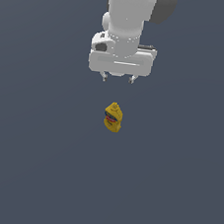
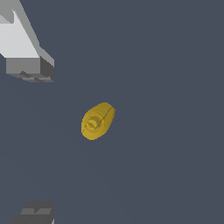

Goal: Pick up the object and move it to a goal position.

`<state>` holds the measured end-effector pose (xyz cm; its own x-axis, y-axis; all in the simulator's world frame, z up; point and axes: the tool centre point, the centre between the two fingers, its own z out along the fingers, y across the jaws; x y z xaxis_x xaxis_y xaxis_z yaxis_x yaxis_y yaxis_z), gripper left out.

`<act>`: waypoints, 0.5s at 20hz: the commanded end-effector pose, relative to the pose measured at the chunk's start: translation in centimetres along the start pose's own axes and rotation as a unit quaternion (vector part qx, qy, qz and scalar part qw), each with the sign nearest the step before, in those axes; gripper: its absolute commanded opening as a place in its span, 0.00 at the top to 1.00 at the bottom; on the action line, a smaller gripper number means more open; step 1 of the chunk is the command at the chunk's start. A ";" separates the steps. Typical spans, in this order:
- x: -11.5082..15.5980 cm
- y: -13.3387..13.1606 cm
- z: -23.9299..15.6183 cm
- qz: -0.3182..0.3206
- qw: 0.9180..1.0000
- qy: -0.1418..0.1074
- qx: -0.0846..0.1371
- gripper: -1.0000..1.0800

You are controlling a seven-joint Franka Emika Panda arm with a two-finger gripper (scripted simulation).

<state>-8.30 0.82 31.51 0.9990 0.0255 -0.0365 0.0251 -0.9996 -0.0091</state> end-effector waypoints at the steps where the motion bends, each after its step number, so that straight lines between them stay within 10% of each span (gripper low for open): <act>1: 0.0 0.0 0.1 -0.003 1.000 0.000 0.000 0.04; 10: 0.2 0.0 1.0 -0.045 0.999 0.002 -0.001 0.04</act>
<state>-8.16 0.83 30.74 0.9948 0.0962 -0.0328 0.0959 -0.9953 -0.0107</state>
